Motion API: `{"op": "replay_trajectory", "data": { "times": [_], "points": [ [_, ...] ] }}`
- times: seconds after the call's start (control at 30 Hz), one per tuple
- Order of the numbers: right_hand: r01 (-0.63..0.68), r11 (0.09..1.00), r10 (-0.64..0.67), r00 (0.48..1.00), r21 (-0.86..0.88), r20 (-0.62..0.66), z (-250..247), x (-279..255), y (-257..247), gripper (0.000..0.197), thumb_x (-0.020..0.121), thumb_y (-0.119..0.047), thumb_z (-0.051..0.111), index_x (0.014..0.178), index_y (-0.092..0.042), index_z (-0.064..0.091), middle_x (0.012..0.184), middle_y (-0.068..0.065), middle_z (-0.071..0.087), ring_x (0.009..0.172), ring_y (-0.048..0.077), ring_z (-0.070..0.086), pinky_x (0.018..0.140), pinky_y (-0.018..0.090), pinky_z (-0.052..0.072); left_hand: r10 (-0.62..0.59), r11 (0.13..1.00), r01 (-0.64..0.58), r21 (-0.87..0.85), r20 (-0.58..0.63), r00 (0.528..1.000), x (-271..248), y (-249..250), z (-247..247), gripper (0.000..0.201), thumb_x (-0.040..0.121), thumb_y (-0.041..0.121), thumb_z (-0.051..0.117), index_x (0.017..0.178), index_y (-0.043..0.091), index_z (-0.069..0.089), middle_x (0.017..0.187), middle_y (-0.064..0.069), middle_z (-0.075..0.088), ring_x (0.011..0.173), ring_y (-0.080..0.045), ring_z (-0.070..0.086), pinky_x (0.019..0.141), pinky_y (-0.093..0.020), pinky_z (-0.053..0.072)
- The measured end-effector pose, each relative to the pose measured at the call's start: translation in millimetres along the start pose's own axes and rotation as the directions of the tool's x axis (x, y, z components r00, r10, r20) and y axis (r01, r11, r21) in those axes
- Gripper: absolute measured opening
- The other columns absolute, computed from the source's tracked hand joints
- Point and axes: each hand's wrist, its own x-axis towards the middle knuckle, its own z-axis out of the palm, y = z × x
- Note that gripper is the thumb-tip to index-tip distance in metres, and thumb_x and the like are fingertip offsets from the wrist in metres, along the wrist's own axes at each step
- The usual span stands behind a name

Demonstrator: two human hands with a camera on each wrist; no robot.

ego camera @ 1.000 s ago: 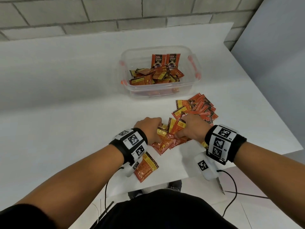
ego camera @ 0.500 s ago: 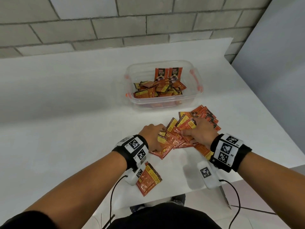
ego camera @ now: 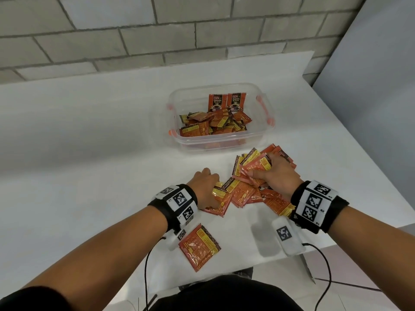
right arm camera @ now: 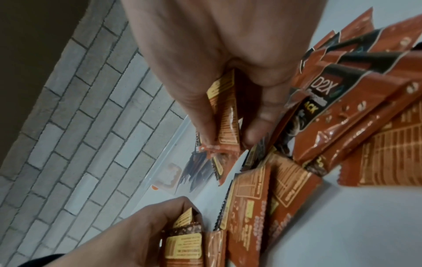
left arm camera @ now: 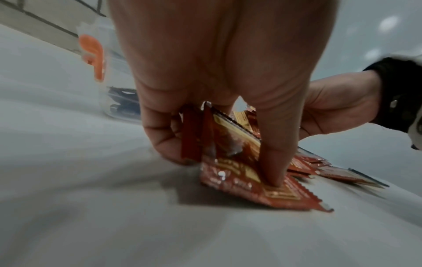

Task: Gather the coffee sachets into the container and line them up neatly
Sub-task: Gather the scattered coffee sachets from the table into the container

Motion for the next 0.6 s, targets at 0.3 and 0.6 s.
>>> {"op": "replay_trajectory", "data": {
  "times": [0.3,0.6],
  "points": [
    [0.056,0.956,-0.066,0.997,0.288,0.026,-10.4,5.5,-46.5,0.028,0.085,-0.01,0.063,0.111,-0.017,0.055,0.1,0.009,0.063,0.084,0.023,0.063,0.062,0.032,0.056,0.019,0.905,-0.088,-0.416,-0.169,0.986,-20.4,-18.8,-55.0,0.028,0.08,0.016,0.072,0.087,0.024,0.046,0.086,0.003,0.061,0.078,-0.015,0.058,0.063,-0.022,0.045],
    [0.194,0.962,-0.171,0.977,0.192,-0.13,-8.9,62.3,-112.9,0.012,0.088,-0.009,0.053,0.093,-0.018,0.058,0.089,0.001,0.065,0.08,0.016,0.064,0.069,0.035,0.056,-0.283,0.792,-0.06,-0.608,-0.452,0.846,3.5,-18.5,-140.5,0.021,0.087,0.016,0.059,0.106,0.013,0.049,0.084,0.002,0.057,0.071,-0.012,0.056,0.052,-0.015,0.042]
  ]
}}
